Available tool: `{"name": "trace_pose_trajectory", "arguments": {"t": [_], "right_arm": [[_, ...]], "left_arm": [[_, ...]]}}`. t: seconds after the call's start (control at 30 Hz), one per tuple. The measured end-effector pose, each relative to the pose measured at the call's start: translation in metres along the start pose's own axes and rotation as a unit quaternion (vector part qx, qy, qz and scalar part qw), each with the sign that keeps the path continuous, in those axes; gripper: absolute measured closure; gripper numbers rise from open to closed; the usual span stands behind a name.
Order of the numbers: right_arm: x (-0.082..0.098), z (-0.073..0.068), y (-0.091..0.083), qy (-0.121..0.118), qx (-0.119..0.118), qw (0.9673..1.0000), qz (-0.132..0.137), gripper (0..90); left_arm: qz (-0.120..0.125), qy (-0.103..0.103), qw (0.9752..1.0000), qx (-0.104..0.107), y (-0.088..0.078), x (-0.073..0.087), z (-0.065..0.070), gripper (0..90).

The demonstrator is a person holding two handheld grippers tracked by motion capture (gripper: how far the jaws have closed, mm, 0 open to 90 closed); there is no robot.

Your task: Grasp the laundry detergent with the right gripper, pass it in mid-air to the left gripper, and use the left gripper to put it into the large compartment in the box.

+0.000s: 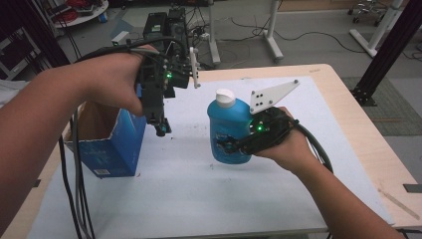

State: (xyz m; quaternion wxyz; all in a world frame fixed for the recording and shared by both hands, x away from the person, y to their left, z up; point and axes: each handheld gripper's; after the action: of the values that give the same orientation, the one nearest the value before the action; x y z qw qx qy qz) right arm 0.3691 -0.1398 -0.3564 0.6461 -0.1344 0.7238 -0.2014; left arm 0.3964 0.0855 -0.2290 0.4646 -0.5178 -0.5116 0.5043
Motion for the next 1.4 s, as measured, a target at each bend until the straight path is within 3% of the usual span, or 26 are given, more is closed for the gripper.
{"name": "trace_pose_trajectory", "arguments": {"t": [0.47, 0.67, 1.03, 1.4], "right_arm": [[-0.006, -0.003, 0.031, -0.022, -0.058, 0.9981, -0.003, 46.0], [-0.01, -0.004, 0.046, -0.028, -0.071, 0.997, -0.006, 46.1], [-0.024, -0.006, 0.065, -0.04, -0.085, 0.9955, 0.006, 46.1], [-0.032, -0.004, 0.073, -0.038, -0.086, 0.9955, 0.008, 46.3]], "left_arm": [[-0.007, 0.015, 0.9999, 0.002, -0.003, -0.013, 0.004, 1.8], [-0.008, 0.017, 0.9998, 0.004, -0.002, -0.019, 0.006, 1.8], [-0.019, 0.02, 0.9996, 0.005, -0.001, -0.022, 0.009, 1.8], [-0.026, 0.026, 0.9993, 0.004, 0.0, -0.026, 0.012, 1.8]]}}
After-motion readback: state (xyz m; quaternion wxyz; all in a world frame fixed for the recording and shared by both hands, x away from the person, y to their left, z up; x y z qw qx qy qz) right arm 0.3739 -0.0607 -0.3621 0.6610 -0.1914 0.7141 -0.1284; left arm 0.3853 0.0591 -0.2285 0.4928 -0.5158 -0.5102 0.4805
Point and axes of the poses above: each handheld gripper's, and its own axes: y roughly forward along the jaws, x roughly out of its underside, z roughly to its right, and after that the axes turned 4 degrees about -x, right-handed
